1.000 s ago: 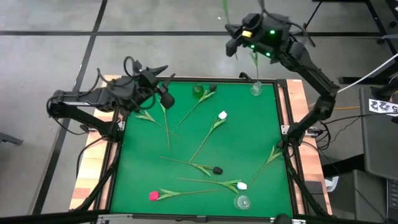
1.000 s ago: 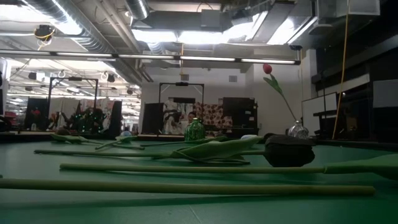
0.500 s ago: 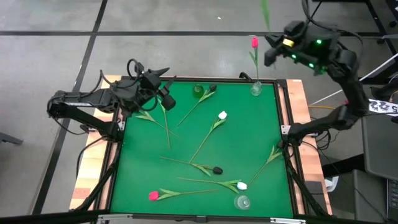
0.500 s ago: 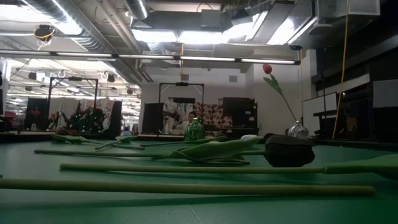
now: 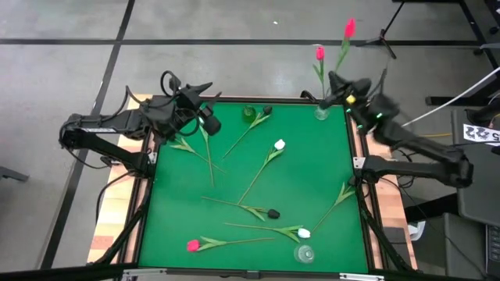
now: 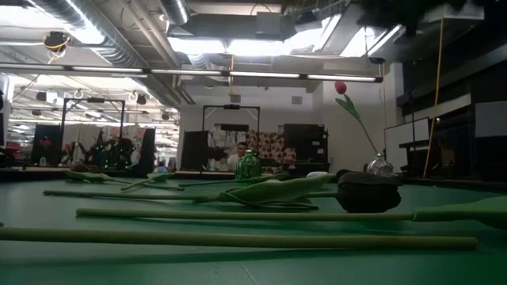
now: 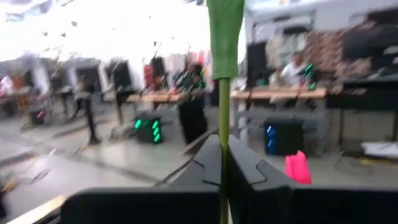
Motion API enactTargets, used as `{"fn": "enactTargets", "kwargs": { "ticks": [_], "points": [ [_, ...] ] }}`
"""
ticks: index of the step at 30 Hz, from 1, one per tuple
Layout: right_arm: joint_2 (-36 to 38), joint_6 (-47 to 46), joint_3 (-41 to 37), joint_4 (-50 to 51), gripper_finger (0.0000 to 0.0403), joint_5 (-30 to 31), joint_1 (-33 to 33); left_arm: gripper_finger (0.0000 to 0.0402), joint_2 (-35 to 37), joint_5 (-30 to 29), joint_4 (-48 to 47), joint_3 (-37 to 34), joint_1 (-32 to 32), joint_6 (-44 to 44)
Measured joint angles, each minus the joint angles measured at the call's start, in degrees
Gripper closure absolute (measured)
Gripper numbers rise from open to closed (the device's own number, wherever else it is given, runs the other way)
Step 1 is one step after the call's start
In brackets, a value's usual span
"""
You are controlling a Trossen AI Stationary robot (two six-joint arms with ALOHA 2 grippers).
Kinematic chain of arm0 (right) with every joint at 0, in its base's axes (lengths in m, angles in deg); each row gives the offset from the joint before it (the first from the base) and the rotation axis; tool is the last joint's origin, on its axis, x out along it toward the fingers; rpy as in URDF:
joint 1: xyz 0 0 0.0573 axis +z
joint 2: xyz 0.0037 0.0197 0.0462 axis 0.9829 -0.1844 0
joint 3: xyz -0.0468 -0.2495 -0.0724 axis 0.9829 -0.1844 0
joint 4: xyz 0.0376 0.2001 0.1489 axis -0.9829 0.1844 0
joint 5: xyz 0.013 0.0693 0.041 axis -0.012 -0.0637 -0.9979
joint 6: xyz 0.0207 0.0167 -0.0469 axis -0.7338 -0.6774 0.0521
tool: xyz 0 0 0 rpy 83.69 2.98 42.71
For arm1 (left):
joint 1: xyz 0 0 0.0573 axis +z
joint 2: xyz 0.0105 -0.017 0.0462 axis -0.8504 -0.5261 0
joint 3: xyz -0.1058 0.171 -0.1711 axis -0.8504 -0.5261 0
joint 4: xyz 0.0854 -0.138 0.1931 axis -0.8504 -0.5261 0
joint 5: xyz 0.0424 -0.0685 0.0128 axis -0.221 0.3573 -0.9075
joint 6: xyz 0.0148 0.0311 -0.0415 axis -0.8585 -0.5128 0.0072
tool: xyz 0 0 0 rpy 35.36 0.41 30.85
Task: Sort flowers into vase by color
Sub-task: Put the pink tulip into the top transparent vase
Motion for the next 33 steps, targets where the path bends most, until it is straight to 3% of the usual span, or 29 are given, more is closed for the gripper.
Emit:
{"fn": "enactTargets", "kwargs": {
  "ticks": [4, 7, 13, 16, 22, 33],
  "points": [
    [-1.8, 0.4, -11.5, -16.0, 0.0402, 0.5, -2.9, 0.0233, 0.0, 0.0, -0.1, 0.0, 1.9, -0.2],
    [-4.2, -1.9, -16.6, -21.6, 0.0402, 0.1, -6.5, 0.0233, 0.0, 0.0, -0.1, 0.0, 3.6, -0.2],
    [-6.5, -3.5, -21.4, -29.9, 0.0402, -8.9, -17.6, 0.0233, -0.1, 0.1, -0.1, 0.0, 6.3, -0.2],
    [-7.3, -5.2, -23.0, -34.0, 0.0402, -15.5, -23.3, 0.0233, -0.1, 0.1, -0.2, 0.0, 7.2, -0.1],
    [-9.8, -6.4, -24.4, -34.5, 0.0403, -22.3, -30.3, 0.0233, -0.1, 0.1, -0.2, 0.0, 8.0, 0.0],
    [-21.2, -6.3, -24.4, -43.1, 0.0403, -26.6, -33.8, 0.0233, -0.1, 0.1, -0.2, 0.0, 8.0, 0.0]
  ]
}}
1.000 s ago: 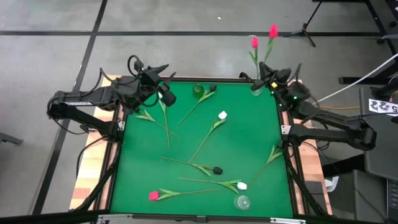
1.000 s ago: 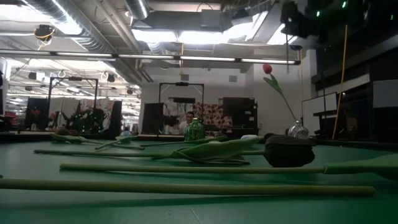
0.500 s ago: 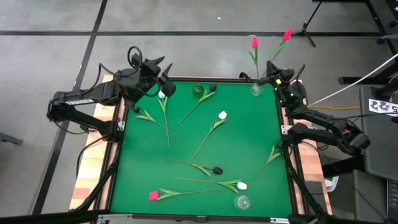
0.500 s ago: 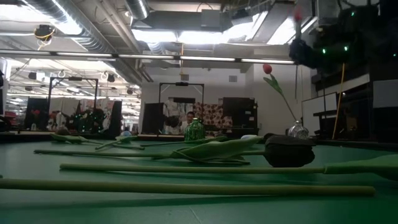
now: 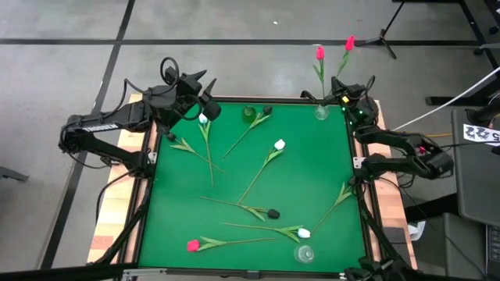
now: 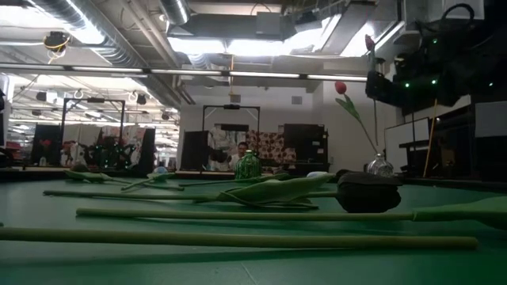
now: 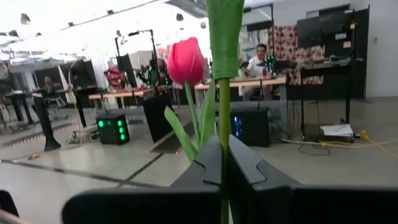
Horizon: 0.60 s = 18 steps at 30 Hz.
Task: Sort flowers into vase by color
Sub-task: Put the pink tulip into the top transparent vase
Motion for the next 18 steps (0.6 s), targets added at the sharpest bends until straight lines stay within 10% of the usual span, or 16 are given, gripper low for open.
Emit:
{"fn": "enactTargets", "kwargs": {
  "ticks": [18],
  "points": [
    [-2.8, 0.7, 0.0, -1.6, 0.0403, -5.9, -4.2, 0.0233, 0.0, 0.0, 0.0, 0.0, 0.0, -0.1]
  ]
}}
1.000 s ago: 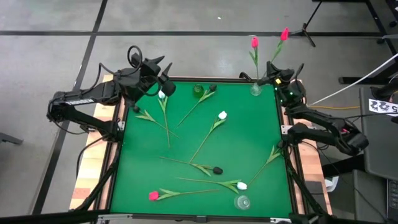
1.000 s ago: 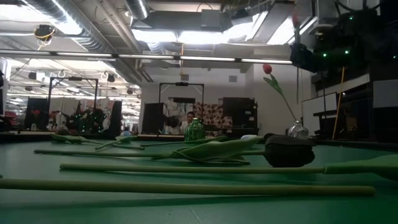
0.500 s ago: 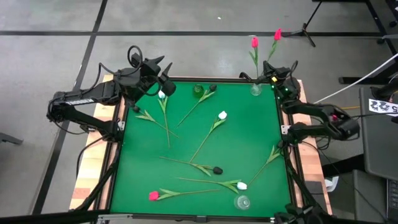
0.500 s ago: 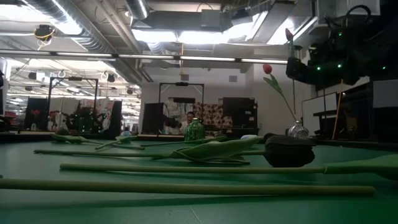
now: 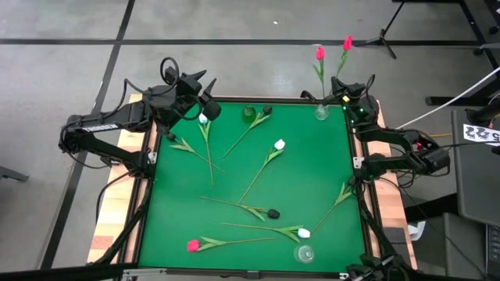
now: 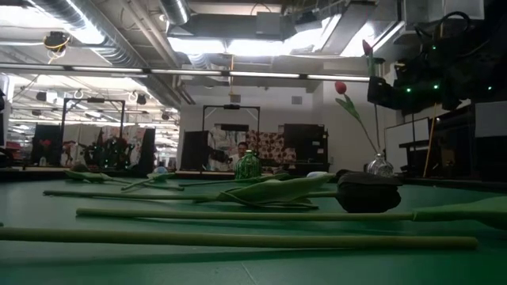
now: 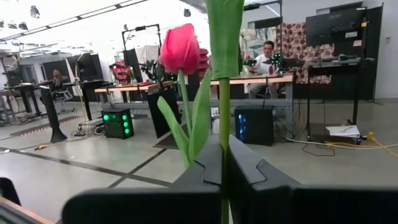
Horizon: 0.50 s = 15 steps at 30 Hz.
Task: Sort flowers into vase by color
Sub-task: Put the pink tulip into the top transparent vase
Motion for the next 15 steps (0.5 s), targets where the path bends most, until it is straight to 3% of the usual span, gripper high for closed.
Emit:
{"fn": "enactTargets", "kwargs": {
  "ticks": [15],
  "points": [
    [0.0, 2.2, -0.7, 1.0, 0.0403, -0.4, 0.0, 0.0233, 0.0, 0.0, -0.2, 0.0, 0.3, 1.4]
  ]
}}
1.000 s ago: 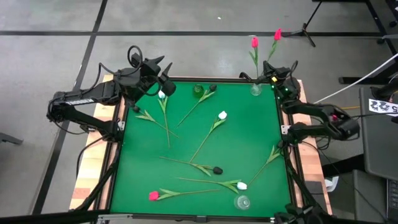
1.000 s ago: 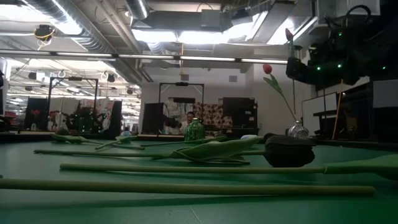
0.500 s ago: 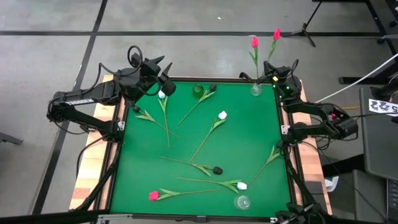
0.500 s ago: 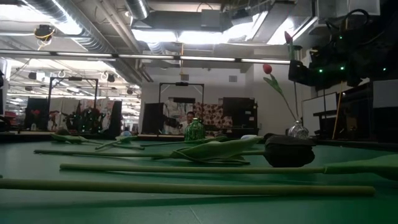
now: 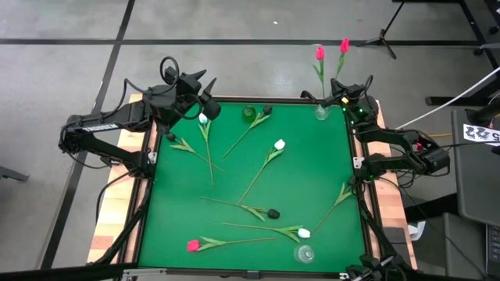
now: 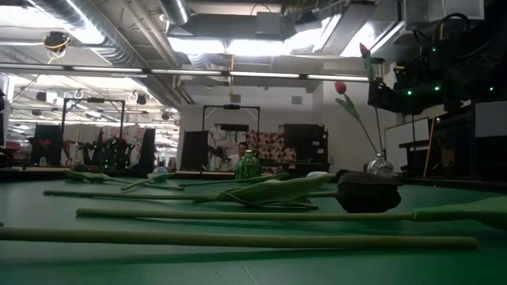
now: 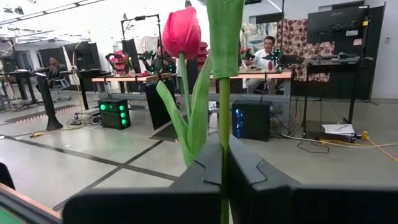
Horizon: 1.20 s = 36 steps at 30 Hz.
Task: Sort flowers into vase by color
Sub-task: Put the pink tulip into the top transparent vase
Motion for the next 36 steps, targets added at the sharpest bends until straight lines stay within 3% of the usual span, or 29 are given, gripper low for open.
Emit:
{"fn": "enactTargets", "kwargs": {
  "ticks": [16, 23, 36],
  "points": [
    [-0.4, -0.1, 0.0, -2.3, 0.0403, -0.6, 0.0, 0.0233, 0.0, 0.0, -0.2, 0.0, 0.0, 0.3],
    [-6.0, -1.9, -1.8, -13.5, 0.0403, -0.7, 0.0, 0.0233, 0.0, 0.0, -0.2, 0.0, 0.0, 0.3],
    [-6.4, -0.1, -1.8, -12.4, 0.0403, -1.0, 0.0, 0.0233, 0.0, 0.0, -1.6, 0.0, 0.0, 0.7]
  ]
}}
